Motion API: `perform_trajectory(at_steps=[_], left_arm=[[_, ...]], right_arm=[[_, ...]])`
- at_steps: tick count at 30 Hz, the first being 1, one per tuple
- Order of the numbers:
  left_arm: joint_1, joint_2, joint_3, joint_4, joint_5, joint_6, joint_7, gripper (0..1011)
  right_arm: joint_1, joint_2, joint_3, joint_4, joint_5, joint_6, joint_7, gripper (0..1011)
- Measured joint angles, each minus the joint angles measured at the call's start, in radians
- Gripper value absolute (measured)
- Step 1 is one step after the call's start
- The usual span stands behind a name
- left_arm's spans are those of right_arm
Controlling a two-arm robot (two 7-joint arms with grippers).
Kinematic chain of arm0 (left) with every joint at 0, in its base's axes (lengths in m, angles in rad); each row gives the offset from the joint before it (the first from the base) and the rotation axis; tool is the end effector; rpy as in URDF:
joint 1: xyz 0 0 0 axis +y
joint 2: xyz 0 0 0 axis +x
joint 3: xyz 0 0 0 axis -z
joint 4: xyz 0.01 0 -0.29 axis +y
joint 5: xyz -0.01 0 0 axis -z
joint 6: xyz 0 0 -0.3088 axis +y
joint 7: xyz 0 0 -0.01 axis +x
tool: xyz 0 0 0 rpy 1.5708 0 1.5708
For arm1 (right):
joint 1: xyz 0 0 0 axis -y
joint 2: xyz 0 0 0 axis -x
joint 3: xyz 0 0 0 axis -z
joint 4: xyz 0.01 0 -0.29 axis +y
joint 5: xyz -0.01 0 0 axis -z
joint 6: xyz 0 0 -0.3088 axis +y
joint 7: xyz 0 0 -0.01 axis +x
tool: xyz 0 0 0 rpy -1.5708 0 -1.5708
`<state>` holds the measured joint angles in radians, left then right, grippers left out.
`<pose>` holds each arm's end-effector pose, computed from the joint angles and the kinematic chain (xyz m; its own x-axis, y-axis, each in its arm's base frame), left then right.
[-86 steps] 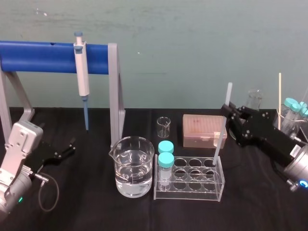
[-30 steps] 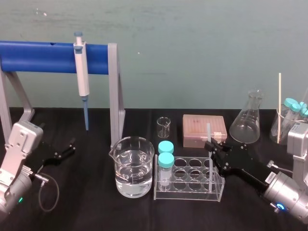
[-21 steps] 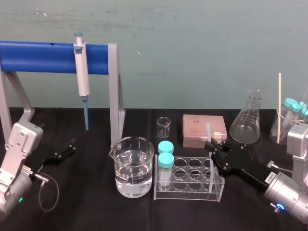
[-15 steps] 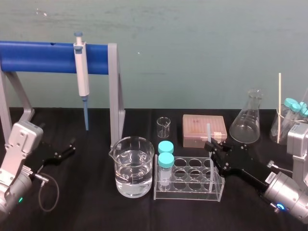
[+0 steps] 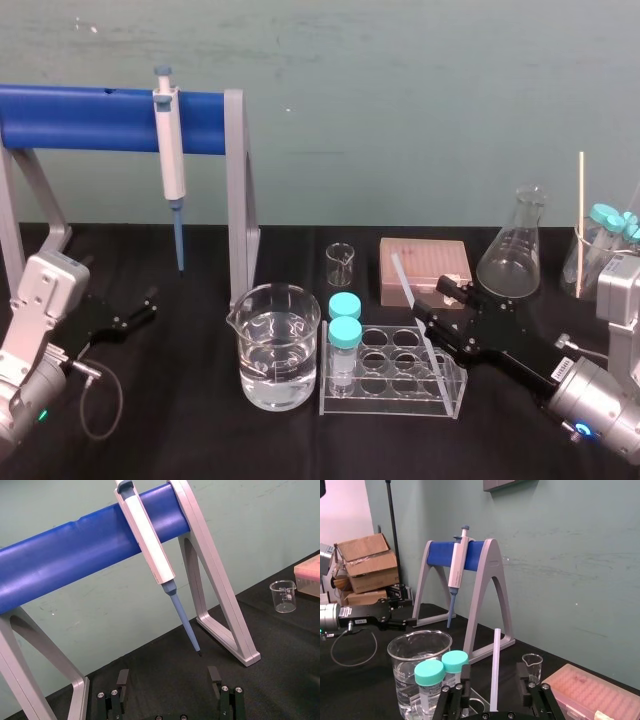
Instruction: Pick up the stirring rod with one hand, then place it down.
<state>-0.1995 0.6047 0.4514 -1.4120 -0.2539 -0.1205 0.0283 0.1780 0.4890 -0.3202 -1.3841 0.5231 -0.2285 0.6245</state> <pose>0.3581 0.0827 -0.3023 0.2923 0.8803 0.3737 -0.9553 0.2873 0.0703 0.3648 -0.0793 -0.3024 0.7243 -0.6876 0.0518 0.6840 0.7259 0.0721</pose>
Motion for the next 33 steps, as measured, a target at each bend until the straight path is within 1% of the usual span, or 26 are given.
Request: perform_trajectory(at_steps=[3,4,5,7,9,10,11,12,13,14,15,17,18,20,21,22,23,24,25,27,28,33], left_arm=[[0.000,0.000,0.000,0.000,0.000,0.000,0.000,1000],[0.000,0.000,0.000,0.000,0.000,0.000,0.000,1000],[0.000,0.000,0.000,0.000,0.000,0.000,0.000,1000],[0.000,0.000,0.000,0.000,0.000,0.000,0.000,1000],[0.000,0.000,0.000,0.000,0.000,0.000,0.000,1000],[0.000,0.000,0.000,0.000,0.000,0.000,0.000,1000],[0.000,0.000,0.000,0.000,0.000,0.000,0.000,1000],[0.000,0.000,0.000,0.000,0.000,0.000,0.000,1000],[0.000,0.000,0.000,0.000,0.000,0.000,0.000,1000],[0.000,0.000,0.000,0.000,0.000,0.000,0.000,1000],[0.000,0.000,0.000,0.000,0.000,0.000,0.000,1000],[0.000,0.000,0.000,0.000,0.000,0.000,0.000,1000],[0.000,0.000,0.000,0.000,0.000,0.000,0.000,1000],[0.000,0.000,0.000,0.000,0.000,0.000,0.000,1000],[0.000,0.000,0.000,0.000,0.000,0.000,0.000,1000],[0.000,0.000,0.000,0.000,0.000,0.000,0.000,1000],[0.000,0.000,0.000,0.000,0.000,0.000,0.000,1000],[0.000,0.000,0.000,0.000,0.000,0.000,0.000,1000],[0.000,0.000,0.000,0.000,0.000,0.000,0.000,1000],[0.000,0.000,0.000,0.000,0.000,0.000,0.000,1000],[0.000,0.000,0.000,0.000,0.000,0.000,0.000,1000],[0.000,0.000,0.000,0.000,0.000,0.000,0.000,1000]], right_arm=[[0.000,0.000,0.000,0.000,0.000,0.000,0.000,625],[0.000,0.000,0.000,0.000,0.000,0.000,0.000,682],[0.000,0.000,0.000,0.000,0.001,0.000,0.000,682],[0.000,0.000,0.001,-0.001,0.001,0.001,-0.002,761],[-0.001,-0.002,0.007,-0.008,-0.002,0.004,-0.021,816],[-0.004,-0.006,0.019,-0.019,-0.008,0.010,-0.052,853],[-0.004,-0.006,0.019,-0.019,-0.008,0.010,-0.052,853],[-0.010,-0.013,0.035,-0.030,-0.016,0.015,-0.090,905],[-0.015,-0.017,0.045,-0.038,-0.023,0.018,-0.114,916],[-0.025,-0.029,0.067,-0.053,-0.044,0.026,-0.180,960],[-0.030,-0.037,0.079,-0.059,-0.058,0.031,-0.219,982],[-0.039,-0.052,0.098,-0.068,-0.089,0.048,-0.299,1003],[-0.046,-0.068,0.115,-0.073,-0.124,0.076,-0.383,1002],[-0.048,-0.083,0.128,-0.070,-0.155,0.115,-0.456,1002],[-0.047,-0.096,0.136,-0.060,-0.176,0.154,-0.510,1002],[-0.046,-0.102,0.140,-0.054,-0.184,0.176,-0.532,1002],[-0.041,-0.113,0.147,-0.037,-0.193,0.217,-0.564,1002],[-0.041,-0.113,0.147,-0.037,-0.193,0.217,-0.564,1002],[-0.036,-0.122,0.151,-0.020,-0.197,0.255,-0.585,1002],[-0.029,-0.132,0.155,0.000,-0.202,0.294,-0.601,1002],[-0.027,-0.135,0.157,0.006,-0.203,0.304,-0.604,1002],[-0.028,-0.133,0.156,0.002,-0.204,0.297,-0.605,1002]])
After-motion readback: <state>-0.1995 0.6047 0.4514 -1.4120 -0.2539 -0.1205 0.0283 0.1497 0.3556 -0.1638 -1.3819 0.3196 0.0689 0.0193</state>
